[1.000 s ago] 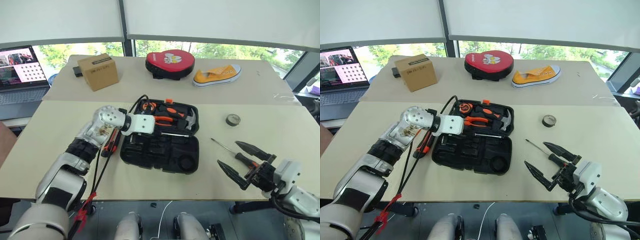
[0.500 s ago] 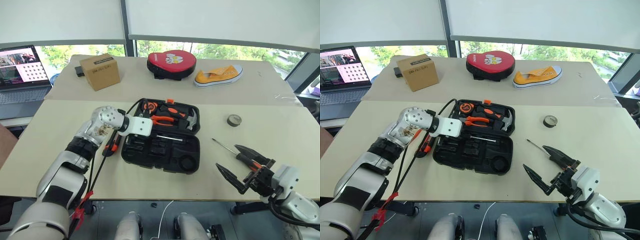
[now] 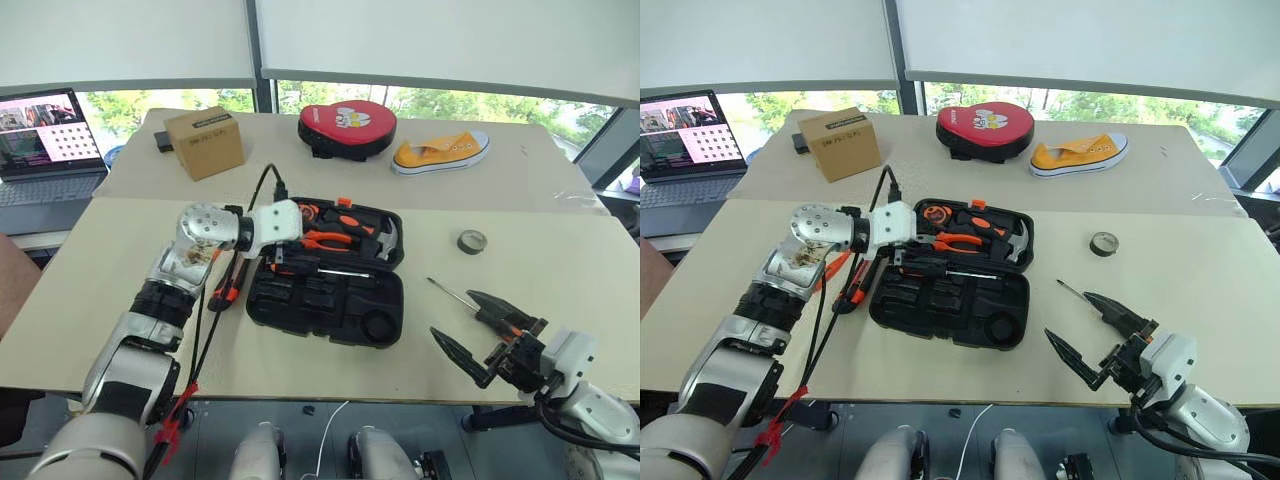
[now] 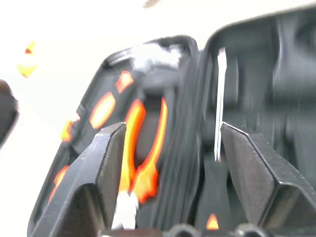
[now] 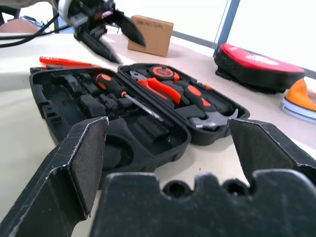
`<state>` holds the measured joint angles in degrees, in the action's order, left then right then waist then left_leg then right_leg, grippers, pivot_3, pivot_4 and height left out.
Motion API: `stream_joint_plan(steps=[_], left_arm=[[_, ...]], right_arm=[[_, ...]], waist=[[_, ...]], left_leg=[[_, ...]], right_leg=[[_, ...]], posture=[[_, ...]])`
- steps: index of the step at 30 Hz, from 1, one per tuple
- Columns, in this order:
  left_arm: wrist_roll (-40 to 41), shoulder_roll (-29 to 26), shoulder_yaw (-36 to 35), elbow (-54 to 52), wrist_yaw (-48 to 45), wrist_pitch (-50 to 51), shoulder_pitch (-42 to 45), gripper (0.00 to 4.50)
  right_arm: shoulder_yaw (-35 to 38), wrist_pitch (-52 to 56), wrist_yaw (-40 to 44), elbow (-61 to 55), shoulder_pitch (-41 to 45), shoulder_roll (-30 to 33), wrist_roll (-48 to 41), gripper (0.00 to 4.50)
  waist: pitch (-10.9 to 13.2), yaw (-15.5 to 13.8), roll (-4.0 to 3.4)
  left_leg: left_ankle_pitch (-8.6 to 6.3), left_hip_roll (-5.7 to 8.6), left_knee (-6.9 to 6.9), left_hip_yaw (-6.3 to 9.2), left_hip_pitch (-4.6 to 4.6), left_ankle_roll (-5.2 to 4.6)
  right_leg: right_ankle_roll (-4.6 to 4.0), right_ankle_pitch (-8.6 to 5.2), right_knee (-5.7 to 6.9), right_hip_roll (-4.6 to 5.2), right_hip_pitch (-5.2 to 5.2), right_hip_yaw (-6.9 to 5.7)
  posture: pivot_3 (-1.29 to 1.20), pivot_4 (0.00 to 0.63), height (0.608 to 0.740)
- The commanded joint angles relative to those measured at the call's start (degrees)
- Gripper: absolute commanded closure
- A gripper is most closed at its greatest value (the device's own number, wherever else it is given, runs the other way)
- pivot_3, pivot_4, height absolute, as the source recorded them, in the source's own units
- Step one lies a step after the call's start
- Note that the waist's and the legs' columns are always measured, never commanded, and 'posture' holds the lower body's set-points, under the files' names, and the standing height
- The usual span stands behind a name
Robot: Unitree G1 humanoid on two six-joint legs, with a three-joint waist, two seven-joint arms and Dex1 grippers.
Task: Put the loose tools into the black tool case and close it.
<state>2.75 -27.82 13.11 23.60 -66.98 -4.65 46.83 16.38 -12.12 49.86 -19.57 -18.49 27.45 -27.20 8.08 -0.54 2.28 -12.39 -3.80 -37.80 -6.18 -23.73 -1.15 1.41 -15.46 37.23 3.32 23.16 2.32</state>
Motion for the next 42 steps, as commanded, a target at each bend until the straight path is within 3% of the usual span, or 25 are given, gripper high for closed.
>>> stream_joint_plan(steps=[1, 5, 21, 24, 26, 30, 33, 38, 39, 42], left_arm=[[1.64, 1.52, -1.28, -1.35, 2.16, 3.86, -1.74, 3.00], [-0.77, 3.85, 0.02, -0.69, 6.72, 7.71, -4.00, 4.43], [-4.80, 5.33, 4.85, -2.32, 10.36, 23.16, -8.44, 4.47], [-4.26, 5.77, 4.38, -2.47, 11.16, 21.90, -8.83, 4.47], [-1.07, 6.58, 0.22, -2.95, 12.61, 18.25, -8.76, 4.47], [9.37, 4.01, -10.78, -7.57, 8.53, 11.47, -9.32, 3.43], [16.76, 2.18, -16.05, -9.31, 3.01, 8.81, -11.48, 2.26], [23.35, -7.79, -22.36, -14.05, -8.87, 8.03, -23.78, 0.36], [24.54, -9.86, -23.23, -15.28, -11.45, 7.85, -26.98, 0.09], [26.51, -13.68, -25.95, -19.38, -17.28, 3.81, -37.03, 0.09]], right_arm=[[0.65, -0.37, -0.96, -1.41, 1.53, 0.51, -0.48, 0.00], [-0.06, -0.85, -1.87, -1.79, 1.00, -0.61, 0.31, 0.00], [-1.39, 0.04, -2.89, -0.71, 3.43, -0.20, 0.77, 0.00], [-1.58, 0.03, -3.44, -0.86, 3.45, -0.52, 0.77, 0.00], [-1.30, 0.54, -4.25, -1.23, 3.26, -0.61, 0.78, 0.00], [2.63, 1.90, -4.84, -1.34, 1.25, 0.82, -1.31, 0.00], [5.26, 1.73, -3.65, -0.52, -0.90, 1.93, -2.19, 0.00], [12.46, -3.97, 0.53, 8.54, -7.66, 2.89, -0.80, 0.00], [13.85, -4.98, 1.11, 10.36, -9.21, 2.84, -0.70, 0.00], [17.09, -7.58, 2.97, 14.09, -14.03, 2.44, -0.89, 0.00]], waist=[[0.00, 0.01, 0.00], [0.00, -0.17, 0.00], [-0.26, -0.07, -0.36], [-0.29, -0.02, -0.40], [-0.30, -0.01, -0.43], [-0.26, 0.01, -0.39], [-0.26, 0.05, -0.41], [-0.32, 0.41, -0.50], [-0.31, 0.53, -0.51], [-0.28, 0.55, -0.55]], left_leg=[[0.00, 0.00, 0.00, 0.00, 0.00, 0.00], [0.00, 0.01, -0.03, 0.01, -0.01, 0.00], [-0.01, 0.03, -0.03, 0.01, 0.27, -0.01], [-0.03, 0.02, -0.02, 0.02, 0.54, -0.02], [-0.04, 0.02, -0.02, 0.02, 0.59, -0.03], [-0.04, 0.00, -0.02, 0.05, 0.40, -0.03], [-0.03, -0.01, -0.03, 0.05, 0.04, -0.03], [-0.05, -0.01, 0.01, -0.05, 0.21, -0.04], [-0.05, -0.02, 0.05, -0.05, 0.24, -0.04], [-0.07, -0.07, 0.08, -0.07, 0.25, -0.03]], right_leg=[[0.01, 0.01, 0.01, -0.01, 0.00, 0.00], [0.03, 0.02, 0.02, -0.01, -0.01, 0.00], [0.04, 0.03, 0.00, -0.01, -0.24, 0.03], [0.04, 0.02, -0.03, -0.01, -0.53, 0.02], [0.04, 0.02, -0.05, 0.00, -0.59, 0.02], [0.02, 0.03, -0.02, 0.02, -0.39, 0.02], [0.01, 0.05, 0.05, 0.01, -0.01, 0.05], [0.02, 0.04, -0.02, 0.03, -0.14, 0.08], [0.02, 0.03, -0.03, 0.02, -0.13, 0.08], [-0.01, 0.01, -0.06, 0.08, -0.13, 0.04]], posture=[[0.00, 0.150, 0.740], [0.00, 0.150, 0.740], [0.00, 0.150, 0.740], [0.00, 0.150, 0.740], [0.00, 0.150, 0.740], [0.00, 0.150, 0.740], [0.00, 0.150, 0.740], [0.00, 0.150, 0.740], [0.00, 0.150, 0.740], [0.00, 0.150, 0.740]])
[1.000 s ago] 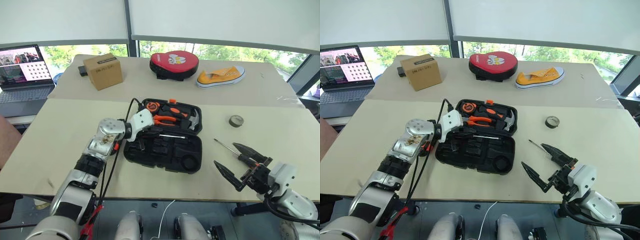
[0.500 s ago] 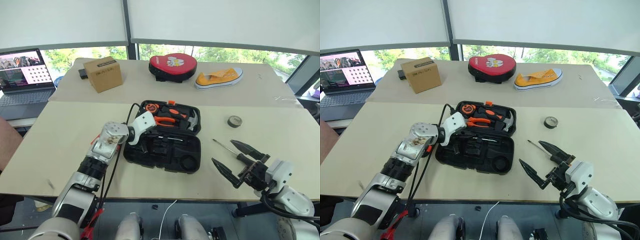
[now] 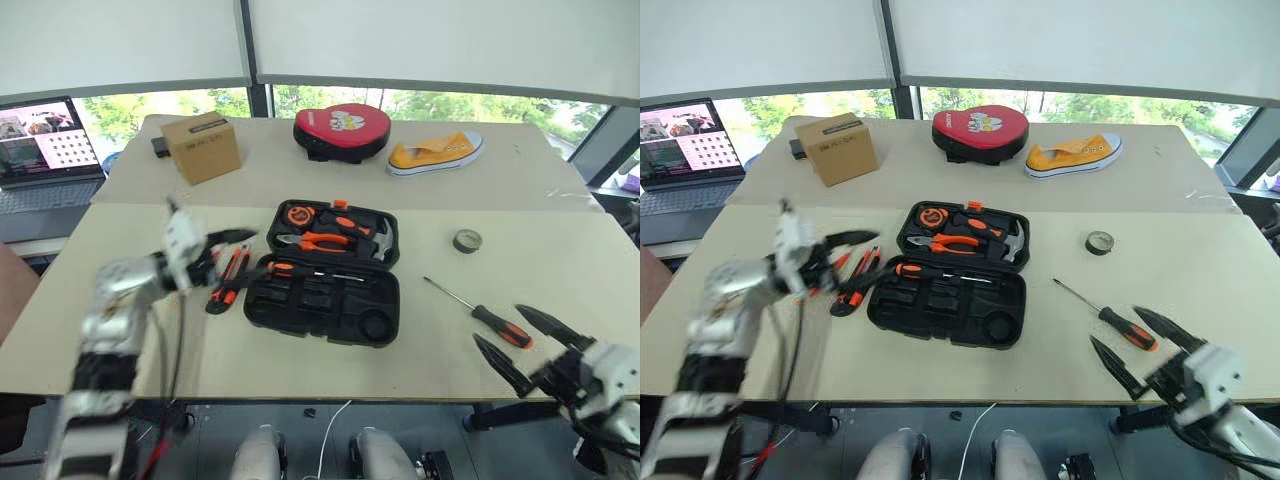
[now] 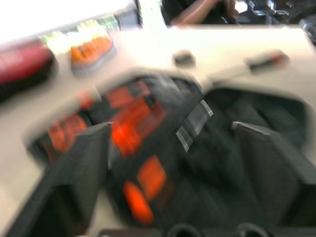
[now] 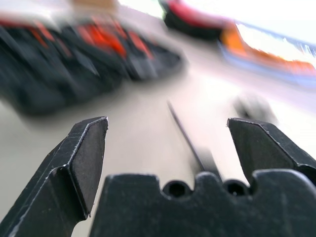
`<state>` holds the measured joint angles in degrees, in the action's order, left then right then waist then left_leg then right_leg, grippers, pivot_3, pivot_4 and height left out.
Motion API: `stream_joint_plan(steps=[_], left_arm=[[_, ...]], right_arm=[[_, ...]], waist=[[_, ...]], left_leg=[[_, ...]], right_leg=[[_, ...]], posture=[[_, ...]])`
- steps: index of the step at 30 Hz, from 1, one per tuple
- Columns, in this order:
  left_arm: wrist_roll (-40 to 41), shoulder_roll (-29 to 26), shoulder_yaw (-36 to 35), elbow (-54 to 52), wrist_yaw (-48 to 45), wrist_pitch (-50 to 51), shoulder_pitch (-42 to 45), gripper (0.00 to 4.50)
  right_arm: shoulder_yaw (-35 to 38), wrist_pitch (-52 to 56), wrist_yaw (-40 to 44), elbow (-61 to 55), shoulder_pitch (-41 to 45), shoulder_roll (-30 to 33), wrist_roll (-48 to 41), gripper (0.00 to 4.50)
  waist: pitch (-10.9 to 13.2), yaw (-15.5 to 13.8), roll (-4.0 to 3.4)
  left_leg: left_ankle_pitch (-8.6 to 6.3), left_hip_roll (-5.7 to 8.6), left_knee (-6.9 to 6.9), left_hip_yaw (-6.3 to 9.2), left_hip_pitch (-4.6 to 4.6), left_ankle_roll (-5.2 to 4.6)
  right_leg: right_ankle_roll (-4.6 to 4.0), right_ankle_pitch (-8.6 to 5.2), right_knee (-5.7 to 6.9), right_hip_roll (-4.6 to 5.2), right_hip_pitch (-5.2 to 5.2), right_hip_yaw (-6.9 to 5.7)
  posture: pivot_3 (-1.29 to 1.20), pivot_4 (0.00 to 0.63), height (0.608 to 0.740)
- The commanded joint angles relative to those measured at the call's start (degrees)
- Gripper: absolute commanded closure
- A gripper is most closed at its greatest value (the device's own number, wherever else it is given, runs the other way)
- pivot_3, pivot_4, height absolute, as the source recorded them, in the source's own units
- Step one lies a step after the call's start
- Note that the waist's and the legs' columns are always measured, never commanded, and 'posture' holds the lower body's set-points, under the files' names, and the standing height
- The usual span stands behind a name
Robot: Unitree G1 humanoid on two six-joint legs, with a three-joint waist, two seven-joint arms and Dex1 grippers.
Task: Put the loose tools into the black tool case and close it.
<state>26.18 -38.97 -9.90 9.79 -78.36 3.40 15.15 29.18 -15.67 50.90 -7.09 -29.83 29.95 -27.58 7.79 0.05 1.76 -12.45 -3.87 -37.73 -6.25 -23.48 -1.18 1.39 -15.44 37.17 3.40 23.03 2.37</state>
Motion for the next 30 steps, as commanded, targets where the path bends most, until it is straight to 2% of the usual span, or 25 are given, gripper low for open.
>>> stream_joint_plan(steps=[1, 7, 10, 15, 18, 20, 25, 28, 30], left_arm=[[3.43, -3.47, -3.61, -6.54, -7.74, -5.75, -8.44, 0.09], [6.80, -3.21, -6.08, -14.84, -8.48, -7.15, -20.59, 0.09], [8.19, -1.10, -5.75, -17.67, -5.83, -7.02, -22.02, 0.09], [8.35, -1.13, -4.25, -19.69, -5.02, -5.36, -22.23, 0.09], [9.31, -1.94, -3.42, -20.23, -5.22, -3.39, -21.81, 0.09], [9.37, -1.80, -3.10, -20.67, -4.97, -3.32, -21.53, 0.09], [9.10, -0.80, -2.68, -21.74, -3.62, -3.73, -21.34, 0.09], [9.12, -0.61, -2.47, -22.51, -3.13, -3.78, -21.71, 0.00], [9.22, -0.52, -2.49, -22.81, -2.93, -3.87, -21.67, 0.00]], right_arm=[[4.87, -4.61, 2.50, 2.26, -4.07, -0.31, -0.62, 0.00], [5.68, -5.62, 4.59, 4.69, -7.67, -0.61, -1.11, 0.00], [4.01, 2.84, 5.50, 1.60, -6.92, 4.03, -2.93, 0.00], [2.34, 11.22, 4.80, 4.42, 3.83, 15.21, 0.31, 0.00], [-1.79, 15.01, 6.26, 9.25, 10.12, 20.23, 3.68, 0.00], [-4.95, 15.97, 7.15, 12.73, 14.32, 22.00, 5.83, 0.00], [-11.43, 17.41, 9.93, 19.92, 22.55, 23.82, 9.49, 0.00], [-14.02, 17.35, 10.61, 23.97, 27.27, 23.71, 11.14, 0.72], [-15.67, 17.52, 10.93, 26.64, 29.90, 23.75, 12.58, 1.42]], waist=[[0.02, -0.08, -0.03], [0.00, -0.16, -0.06], [-0.05, -0.18, -0.18], [-0.05, 0.73, -0.23], [-0.04, 0.56, -0.21], [-0.03, 0.19, -0.21], [-0.01, 0.09, -0.24], [-0.01, 0.26, -0.25], [-0.01, 0.46, -0.24]], left_leg=[[-0.01, -0.03, 0.00, -0.02, 0.04, 0.01], [-0.17, -0.23, 0.00, 0.14, 0.39, 0.27], [-0.19, -0.22, 0.00, 0.18, 0.42, 0.24], [-0.17, -0.09, 0.00, 0.08, 0.56, 0.09], [-0.11, -0.06, 0.01, 0.08, 0.62, -0.05], [-0.14, -0.07, 0.04, 0.00, 0.61, 0.00], [-0.23, -0.02, 0.07, -0.05, 0.49, -0.03], [-0.23, -0.01, 0.04, -0.07, 0.50, -0.05], [-0.23, -0.02, 0.03, -0.07, 0.51, -0.05]], right_leg=[[-0.01, -0.01, -0.01, 0.06, -0.03, 0.01], [-0.55, -0.31, -0.08, 0.21, -0.33, 0.06], [-0.58, -0.32, -0.08, 0.24, -0.35, 0.06], [-0.56, -0.29, -0.08, 0.28, -0.44, 0.27], [-0.51, -0.34, -0.11, 0.06, -0.52, 0.21], [-0.22, -0.29, -0.10, -0.01, -0.56, 0.07], [-0.16, -0.31, -0.10, 0.02, -0.46, 0.10], [-0.09, -0.29, -0.14, 0.03, -0.50, 0.12], [-0.08, -0.28, -0.14, 0.03, -0.50, 0.15]], posture=[[0.00, 0.150, 0.740], [0.00, 0.150, 0.740], [0.00, 0.150, 0.740], [0.00, 0.150, 0.740], [0.00, 0.150, 0.740], [0.00, 0.150, 0.740], [0.00, 0.150, 0.740], [0.00, 0.150, 0.740], [0.00, 0.150, 0.740]])
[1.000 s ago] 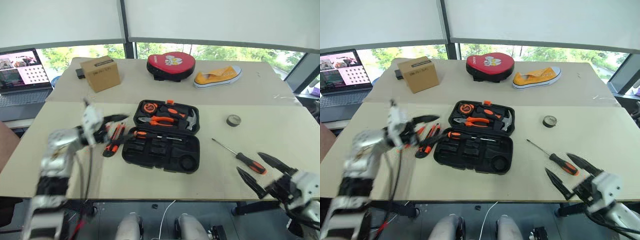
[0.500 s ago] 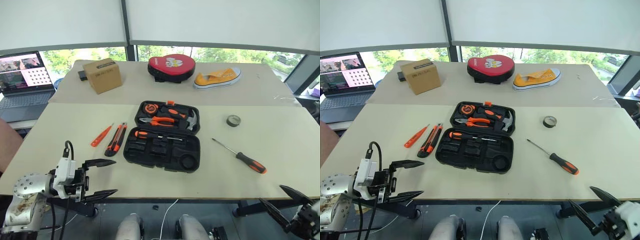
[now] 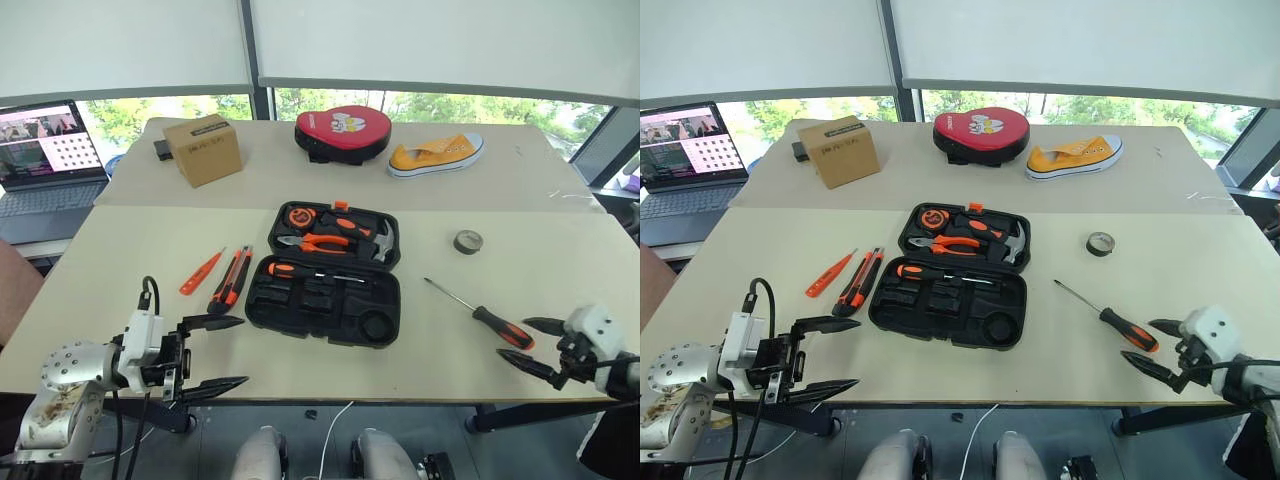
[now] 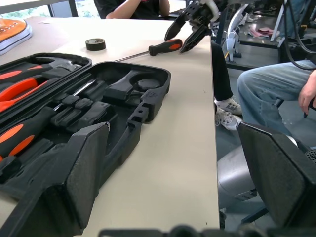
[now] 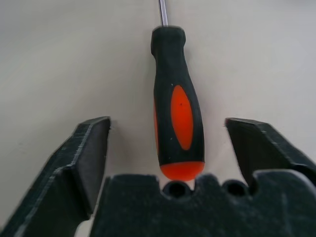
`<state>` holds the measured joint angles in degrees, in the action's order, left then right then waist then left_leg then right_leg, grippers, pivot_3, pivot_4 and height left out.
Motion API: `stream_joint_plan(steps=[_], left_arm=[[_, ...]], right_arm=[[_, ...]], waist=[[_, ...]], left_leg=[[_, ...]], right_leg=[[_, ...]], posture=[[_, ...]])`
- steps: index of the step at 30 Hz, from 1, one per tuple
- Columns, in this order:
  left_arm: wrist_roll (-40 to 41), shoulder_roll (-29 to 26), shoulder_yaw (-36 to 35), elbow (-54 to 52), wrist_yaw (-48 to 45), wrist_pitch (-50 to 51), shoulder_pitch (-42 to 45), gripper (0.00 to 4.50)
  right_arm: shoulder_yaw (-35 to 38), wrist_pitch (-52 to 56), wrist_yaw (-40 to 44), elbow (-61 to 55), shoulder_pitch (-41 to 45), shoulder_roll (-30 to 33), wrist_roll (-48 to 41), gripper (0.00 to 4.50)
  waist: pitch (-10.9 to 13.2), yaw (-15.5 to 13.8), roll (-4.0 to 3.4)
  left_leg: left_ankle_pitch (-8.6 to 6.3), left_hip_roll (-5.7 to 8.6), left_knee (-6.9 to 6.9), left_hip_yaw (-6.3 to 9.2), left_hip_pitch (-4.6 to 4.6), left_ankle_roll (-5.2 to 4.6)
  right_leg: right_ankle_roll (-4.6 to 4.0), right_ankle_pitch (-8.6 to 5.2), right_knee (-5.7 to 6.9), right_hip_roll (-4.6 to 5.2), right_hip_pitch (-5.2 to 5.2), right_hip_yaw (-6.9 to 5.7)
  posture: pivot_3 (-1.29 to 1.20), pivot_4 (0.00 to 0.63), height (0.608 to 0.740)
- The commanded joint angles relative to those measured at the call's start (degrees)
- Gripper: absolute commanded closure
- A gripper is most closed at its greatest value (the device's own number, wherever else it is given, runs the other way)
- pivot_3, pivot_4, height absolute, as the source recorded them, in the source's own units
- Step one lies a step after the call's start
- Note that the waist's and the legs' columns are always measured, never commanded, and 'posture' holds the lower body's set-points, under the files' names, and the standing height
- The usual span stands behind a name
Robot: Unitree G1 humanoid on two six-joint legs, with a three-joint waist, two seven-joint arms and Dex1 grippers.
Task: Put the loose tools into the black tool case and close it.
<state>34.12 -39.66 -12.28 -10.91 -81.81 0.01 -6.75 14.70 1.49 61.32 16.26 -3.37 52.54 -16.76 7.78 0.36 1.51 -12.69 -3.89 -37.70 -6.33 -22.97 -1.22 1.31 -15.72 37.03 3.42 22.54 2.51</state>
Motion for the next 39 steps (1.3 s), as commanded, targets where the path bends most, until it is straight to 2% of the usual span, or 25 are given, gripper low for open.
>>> stream_joint_plan(steps=[1, 6, 9, 11, 13, 17, 21, 25, 28, 32, 35, 39], left_arm=[[1.29, 0.20, -0.11, -2.23, 0.57, -0.58, 0.28, 0.00], [1.90, 0.36, -0.52, -2.45, 0.83, -0.26, 0.42, 0.00], [2.37, 0.38, -0.75, -2.43, 1.18, 0.11, 0.42, 0.00], [3.62, 0.75, -1.89, -2.51, 3.20, 1.36, 0.39, 0.00], [4.75, 1.13, -3.14, -2.81, 5.63, 2.71, -0.14, 0.00], [5.90, 1.89, -6.27, -2.86, 11.22, 5.30, -2.45, 0.00], [5.74, 2.48, -8.25, -1.84, 14.52, 6.84, -4.34, 0.00], [3.59, 3.49, -9.10, -0.77, 16.20, 4.91, -5.35, 0.00], [2.75, 3.97, -9.07, -1.22, 16.00, 2.80, -5.44, 0.00], [2.61, 4.22, -8.45, -2.32, 15.74, 2.05, -6.22, 0.00], [2.70, 4.45, -8.57, -3.81, 16.62, 2.41, -6.80, 0.00], [2.52, 4.31, -8.32, -5.14, 16.75, 2.72, -7.52, 0.00]], right_arm=[[-1.85, -0.53, 1.25, 4.42, 4.19, 1.29, 2.31, 1.71], [-0.92, -5.55, 4.97, 10.03, 7.22, 1.12, 1.38, 3.45], [0.70, -11.17, 7.89, 11.62, 8.64, 0.64, -0.49, 3.46], [3.78, -14.50, 11.38, 8.27, 10.06, -0.09, -5.42, 3.46], [3.82, -11.56, 14.57, 0.56, 10.24, 0.25, -9.60, 3.46], [-4.01, 1.28, 13.82, -16.45, 14.24, -0.16, -12.92, 3.46], [-13.85, 12.57, 8.60, -23.92, 22.21, -2.29, -8.65, 3.46], [-25.14, 24.52, 1.99, -27.11, 32.36, -8.37, -2.32, 3.46], [-31.05, 25.66, 0.63, -25.13, 36.18, -10.63, 3.71, 3.46], [-33.79, 26.46, -2.13, -21.81, 38.78, -13.22, 7.93, 3.46], [-36.10, 25.21, -1.04, -20.49, 39.18, -12.89, 10.75, 3.46], [-35.22, 25.78, -0.39, -18.95, 39.65, -12.19, 11.55, 3.46]], waist=[[0.00, 0.26, 0.01], [0.00, 0.24, 0.03], [0.00, 0.15, 0.02], [0.04, 0.27, -0.03], [0.10, 0.61, -0.17], [0.12, 1.44, -0.19], [0.17, 1.32, -0.10], [0.19, 0.53, -0.05], [0.19, -0.02, -0.03], [0.19, -0.46, 0.00], [0.19, -0.33, 0.01], [0.19, -0.07, 0.02]], left_leg=[[0.00, 0.00, 0.00, 0.00, 0.05, 0.00], [0.00, 0.00, 0.00, 0.00, 0.09, 0.00], [0.00, 0.01, -0.01, -0.01, 0.08, 0.00], [0.00, 0.01, -0.01, -0.02, 0.08, 0.00], [-0.01, -0.01, -0.01, 0.00, 0.08, 0.00], [-0.03, -0.15, 0.03, 0.13, 0.14, 0.02], [-0.04, -0.16, 0.05, 0.25, 0.13, 0.04], [-0.03, -0.07, 0.00, 0.20, -0.32, 0.04], [-0.03, -0.06, -0.06, 0.15, -0.59, 0.04], [-0.03, -0.04, -0.06, -0.06, -0.76, 0.04], [-0.03, -0.03, -0.06, -0.11, -0.85, 0.04], [-0.03, -0.07, -0.06, -0.10, -0.83, 0.04]], right_leg=[[0.00, 0.00, 0.00, -0.01, -0.06, -0.01], [0.01, 0.00, -0.01, 0.00, -0.13, -0.04], [0.01, 0.00, -0.02, 0.01, -0.13, -0.04], [0.02, 0.00, -0.02, 0.01, -0.12, -0.03], [0.03, 0.01, -0.01, 0.00, -0.11, -0.01], [0.04, 0.02, 0.06, -0.08, -0.08, 0.04], [0.02, 0.02, 0.07, -0.07, -0.01, -0.02], [0.00, 0.04, 0.08, 0.05, 0.50, 0.02], [-0.06, 0.12, 0.12, 0.04, 0.74, -0.04], [-0.07, 0.12, 0.07, 0.07, 0.83, -0.10], [-0.07, 0.13, 0.08, 0.07, 0.94, -0.09], [-0.07, 0.13, 0.11, 0.02, 0.94, -0.11]], posture=[[0.00, 0.150, 0.740], [0.00, 0.150, 0.740], [0.00, 0.150, 0.740], [0.00, 0.150, 0.740], [0.00, 0.150, 0.740], [0.00, 0.150, 0.740], [0.00, 0.150, 0.740], [0.00, 0.150, 0.740], [0.00, 0.150, 0.740], [0.00, 0.150, 0.740], [0.00, 0.150, 0.740], [0.00, 0.150, 0.740]])
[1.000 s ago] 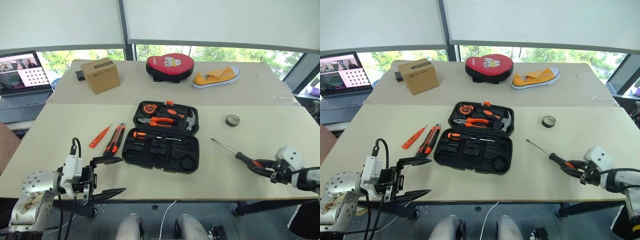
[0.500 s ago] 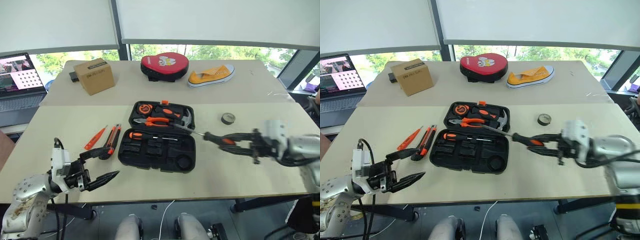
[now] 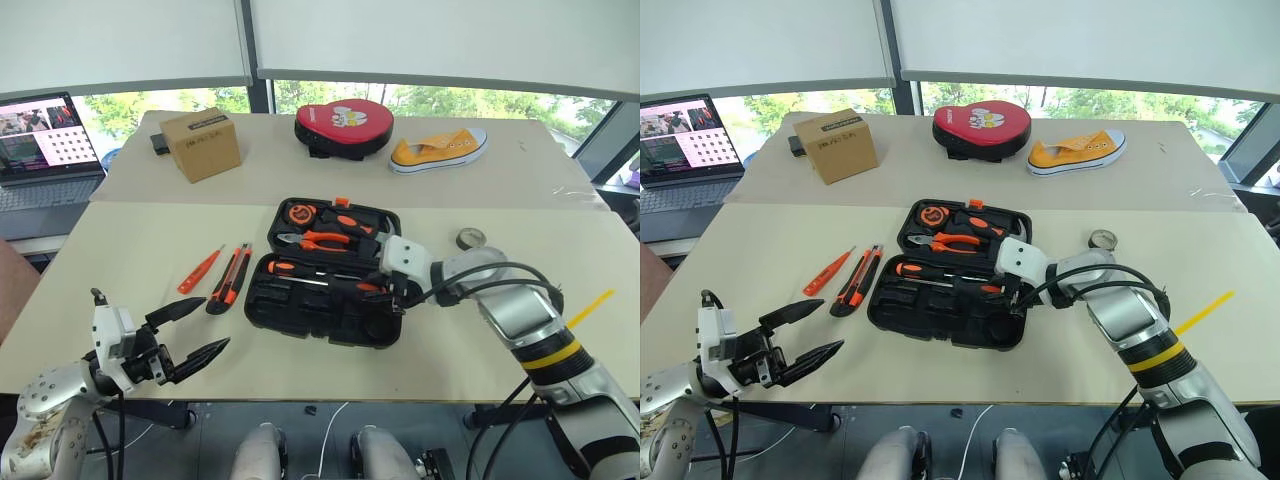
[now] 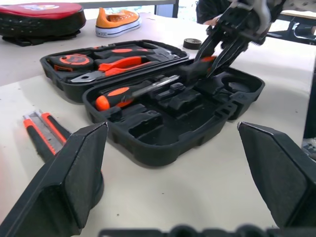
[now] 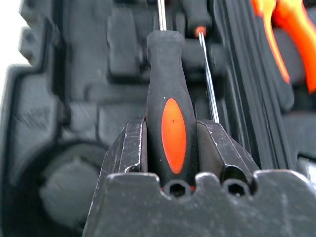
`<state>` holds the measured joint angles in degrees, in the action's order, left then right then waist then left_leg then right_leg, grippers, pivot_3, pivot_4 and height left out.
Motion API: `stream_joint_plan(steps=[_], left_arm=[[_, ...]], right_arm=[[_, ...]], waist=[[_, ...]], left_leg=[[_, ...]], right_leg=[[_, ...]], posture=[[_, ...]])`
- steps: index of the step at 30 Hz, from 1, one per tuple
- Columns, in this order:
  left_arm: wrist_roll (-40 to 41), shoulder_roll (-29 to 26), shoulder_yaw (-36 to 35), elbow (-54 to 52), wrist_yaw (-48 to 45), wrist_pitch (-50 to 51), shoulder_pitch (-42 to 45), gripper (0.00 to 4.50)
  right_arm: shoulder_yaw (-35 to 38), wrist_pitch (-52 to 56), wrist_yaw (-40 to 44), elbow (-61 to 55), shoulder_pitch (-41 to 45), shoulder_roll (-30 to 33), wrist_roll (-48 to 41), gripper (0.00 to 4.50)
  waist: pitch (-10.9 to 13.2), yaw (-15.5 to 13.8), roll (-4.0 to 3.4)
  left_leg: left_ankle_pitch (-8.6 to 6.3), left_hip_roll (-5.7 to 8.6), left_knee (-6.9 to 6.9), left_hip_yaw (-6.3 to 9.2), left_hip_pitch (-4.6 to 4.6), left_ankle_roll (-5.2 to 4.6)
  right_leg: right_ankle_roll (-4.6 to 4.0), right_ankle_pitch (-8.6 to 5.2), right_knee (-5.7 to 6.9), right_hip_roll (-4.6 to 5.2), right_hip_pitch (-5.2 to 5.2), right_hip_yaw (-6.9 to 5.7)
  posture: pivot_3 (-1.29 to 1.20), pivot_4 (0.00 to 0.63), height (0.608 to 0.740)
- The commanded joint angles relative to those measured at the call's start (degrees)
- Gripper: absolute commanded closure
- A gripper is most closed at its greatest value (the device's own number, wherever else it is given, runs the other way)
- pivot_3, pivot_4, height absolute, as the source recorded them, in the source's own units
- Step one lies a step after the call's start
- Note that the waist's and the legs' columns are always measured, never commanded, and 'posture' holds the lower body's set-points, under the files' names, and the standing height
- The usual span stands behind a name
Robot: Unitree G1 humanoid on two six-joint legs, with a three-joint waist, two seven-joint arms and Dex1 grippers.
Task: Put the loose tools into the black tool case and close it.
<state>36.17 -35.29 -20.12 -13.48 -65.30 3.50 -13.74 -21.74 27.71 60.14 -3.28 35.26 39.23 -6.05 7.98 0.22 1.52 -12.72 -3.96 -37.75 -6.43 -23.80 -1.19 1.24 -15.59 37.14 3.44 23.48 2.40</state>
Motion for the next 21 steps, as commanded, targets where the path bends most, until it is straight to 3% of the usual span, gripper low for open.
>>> stream_joint_plan(steps=[1, 16, 17, 21], left_arm=[[0.47, -0.11, -0.48, -2.72, 0.24, -0.69, -0.62, 0.00], [-0.02, -0.39, -0.22, -3.43, 1.08, -0.56, -0.33, 0.00], [-0.02, -0.37, -0.27, -3.47, 1.13, -0.57, -0.38, 0.00], [0.04, -0.49, -0.57, -3.75, 1.69, -0.25, -0.49, 0.00]], right_arm=[[1.43, -0.62, 1.24, 0.81, 1.10, 1.33, 0.88, 3.46], [0.93, 0.25, 4.03, 1.22, 1.90, 0.17, 1.82, 3.46], [1.55, -0.65, 3.58, 1.29, 1.92, -0.32, 1.65, 2.46], [6.25, -2.04, 7.82, -0.01, 2.96, 0.70, -3.61, 1.22]], waist=[[0.00, 0.09, 0.01], [0.00, 0.48, 0.01], [0.00, 0.48, 0.01], [0.00, 0.48, 0.02]], left_leg=[[0.00, 0.00, 0.00, 0.00, 0.01, 0.00], [0.00, 0.00, 0.00, 0.00, 0.01, 0.00], [0.00, 0.00, 0.01, 0.00, 0.01, 0.00], [0.00, 0.00, 0.01, 0.00, 0.01, 0.00]], right_leg=[[0.00, 0.00, 0.00, -0.01, -0.01, -0.01], [0.00, 0.00, 0.00, -0.03, -0.01, -0.03], [0.00, 0.00, 0.00, -0.03, -0.01, -0.02], [0.00, 0.00, 0.00, -0.03, -0.01, -0.02]], posture=[[0.00, 0.150, 0.740], [0.00, 0.150, 0.740], [0.00, 0.150, 0.740], [0.00, 0.150, 0.740]])
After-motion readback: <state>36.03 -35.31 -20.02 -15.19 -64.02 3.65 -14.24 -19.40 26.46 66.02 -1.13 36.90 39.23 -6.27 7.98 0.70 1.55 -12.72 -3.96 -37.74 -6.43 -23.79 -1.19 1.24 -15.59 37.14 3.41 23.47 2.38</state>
